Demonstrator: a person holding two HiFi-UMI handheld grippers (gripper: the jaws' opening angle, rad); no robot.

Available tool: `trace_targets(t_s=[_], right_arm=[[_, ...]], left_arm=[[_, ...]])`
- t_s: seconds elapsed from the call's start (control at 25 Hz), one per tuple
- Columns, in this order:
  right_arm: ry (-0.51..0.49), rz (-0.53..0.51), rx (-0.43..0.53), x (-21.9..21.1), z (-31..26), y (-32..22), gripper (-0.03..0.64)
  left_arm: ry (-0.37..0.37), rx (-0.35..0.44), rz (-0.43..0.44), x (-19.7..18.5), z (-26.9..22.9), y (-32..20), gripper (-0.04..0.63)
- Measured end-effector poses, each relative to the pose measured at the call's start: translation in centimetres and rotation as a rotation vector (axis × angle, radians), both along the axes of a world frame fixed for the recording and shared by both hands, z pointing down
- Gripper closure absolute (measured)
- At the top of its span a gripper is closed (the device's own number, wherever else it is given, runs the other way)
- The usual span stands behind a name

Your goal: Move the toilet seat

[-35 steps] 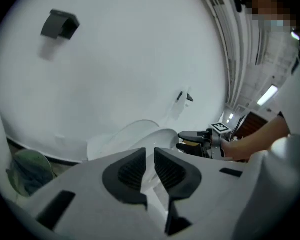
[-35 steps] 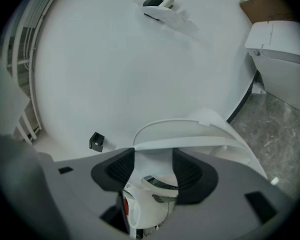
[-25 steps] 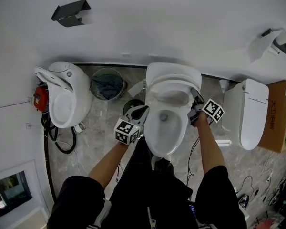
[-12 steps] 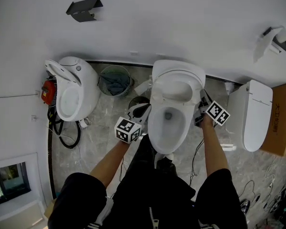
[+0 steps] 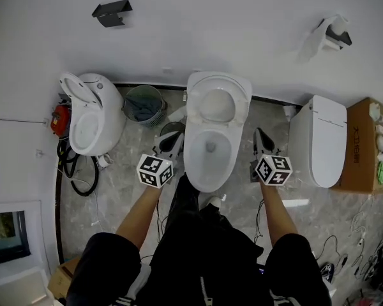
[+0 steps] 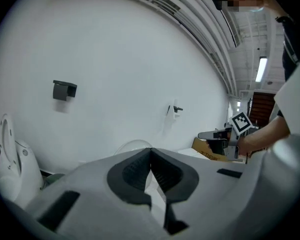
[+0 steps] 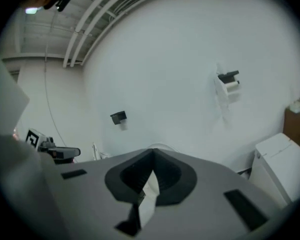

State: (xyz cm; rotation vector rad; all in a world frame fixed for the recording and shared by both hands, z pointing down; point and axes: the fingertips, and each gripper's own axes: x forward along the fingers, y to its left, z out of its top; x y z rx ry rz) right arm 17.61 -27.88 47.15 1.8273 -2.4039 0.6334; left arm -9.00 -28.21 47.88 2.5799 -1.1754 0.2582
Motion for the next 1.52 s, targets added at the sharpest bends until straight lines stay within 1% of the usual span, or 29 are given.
trace_targets(t_s=[0.12,0.32,0.44,0.64,0.76,0.88,1.16,1.52], right_arm=[[0.055,-0.020,0.068,-1.0,-2.4,4.7,0.614],[0.120,-0.040,0.151,-2.4,-5.4,10.1,0.614],[0.125,-0.037,0.191,-2.9,-7.0,12.5,0.614],[0.101,-0.002,0.261,-3.2,-8.6,14.6,0.612],[0.116,0.004,0.264,-3.9,-8.6,14.7,0.612],[0.126,0.006,0.264,-4.4,-8.5,14.6,0.614],[0.122,-0.003,0.255,-5.7,-8.2,14.2,0.614],[0.143,-0.006,0.230,-6.3,-7.2,13.9,0.614]], left_arm=[[-0.009,0.022,-0.010,0.2,-1.6,3.2,0.595],[-0.019,0.094,0.026,0.7,-4.9,6.8,0.595],[-0.003,0.113,0.020,0.1,-5.8,8.3,0.595],[0.026,0.135,-0.024,-2.0,-6.9,9.3,0.595],[0.030,0.135,-0.041,-3.5,-6.9,9.5,0.595],[0.023,0.134,-0.038,-4.2,-6.6,9.4,0.595],[0.012,0.156,-0.027,-4.6,-6.9,9.2,0.595],[0.008,0.139,-0.026,-4.5,-6.4,8.9,0.595]])
